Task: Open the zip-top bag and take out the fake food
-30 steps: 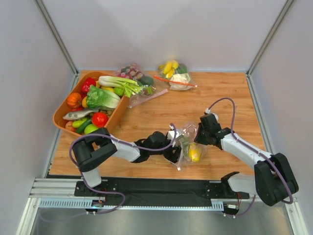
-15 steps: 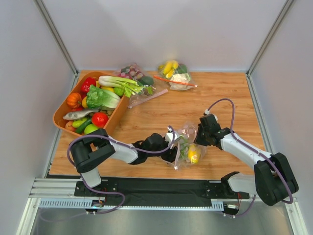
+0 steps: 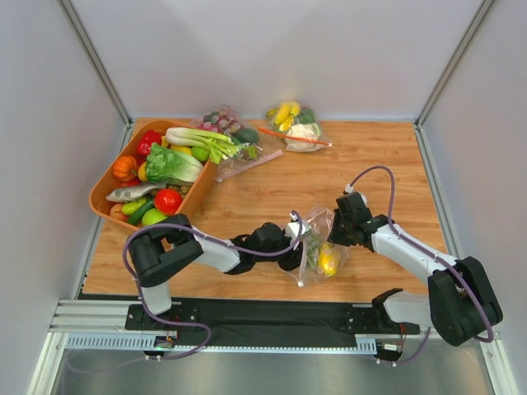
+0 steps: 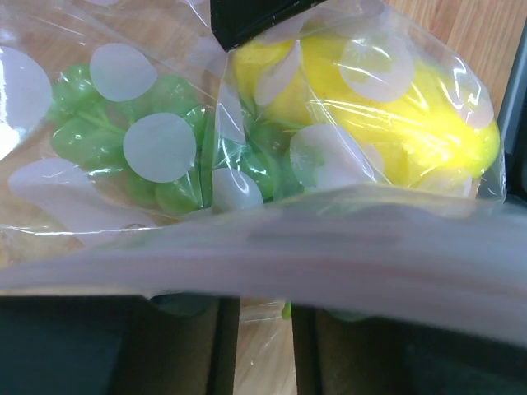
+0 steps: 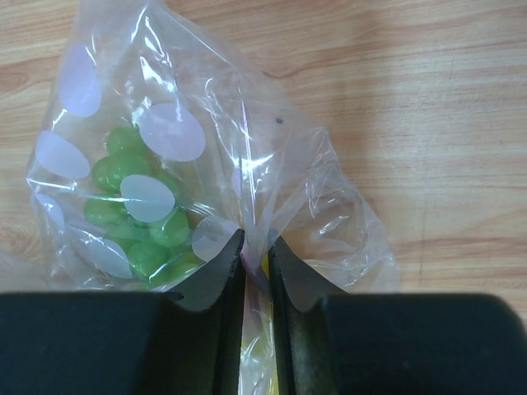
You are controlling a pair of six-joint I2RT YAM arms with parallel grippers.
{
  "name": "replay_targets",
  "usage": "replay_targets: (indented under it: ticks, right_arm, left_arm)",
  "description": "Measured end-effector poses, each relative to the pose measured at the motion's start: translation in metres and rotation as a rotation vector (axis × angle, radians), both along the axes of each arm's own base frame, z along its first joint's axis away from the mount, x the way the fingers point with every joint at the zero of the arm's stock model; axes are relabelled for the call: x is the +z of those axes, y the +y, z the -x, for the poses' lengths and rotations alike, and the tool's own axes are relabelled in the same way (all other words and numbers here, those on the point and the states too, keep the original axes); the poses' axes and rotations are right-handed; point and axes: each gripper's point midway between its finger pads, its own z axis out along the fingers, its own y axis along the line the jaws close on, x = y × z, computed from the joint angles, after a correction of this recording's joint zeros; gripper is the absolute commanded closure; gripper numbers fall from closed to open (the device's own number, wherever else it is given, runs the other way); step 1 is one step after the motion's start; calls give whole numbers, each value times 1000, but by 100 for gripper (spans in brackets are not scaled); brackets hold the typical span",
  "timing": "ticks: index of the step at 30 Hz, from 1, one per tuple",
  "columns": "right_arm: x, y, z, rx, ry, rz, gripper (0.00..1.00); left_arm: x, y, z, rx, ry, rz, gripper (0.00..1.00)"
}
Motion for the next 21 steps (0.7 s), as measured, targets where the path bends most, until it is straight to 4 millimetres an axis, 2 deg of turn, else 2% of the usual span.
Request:
replay_targets:
  ticks: [1,2,4,7,15,21]
  right_arm:
    - [0,0,0,0,0,2,85]
    - [0,-1,0,-2,1,6,86]
    - [-1,-2,0,-4,0,11,92]
    - [-1,-3,0,-2,0,17,100]
    - [-3,1,5,16,26,-5,100]
    - [-3,-1,3,9,27,-9,100]
  left_arm:
    - [1,-1,0,-2,-2,2,83]
    - [2,-1,0,-3,-3,6,86]
    - [4,-2,0,-5,-4,14,92]
    - [8,2,2,-2,-6,9,97]
    - [42,32,10,27,-39,21,99]
    - [48,51,19,29,-35,-9,99]
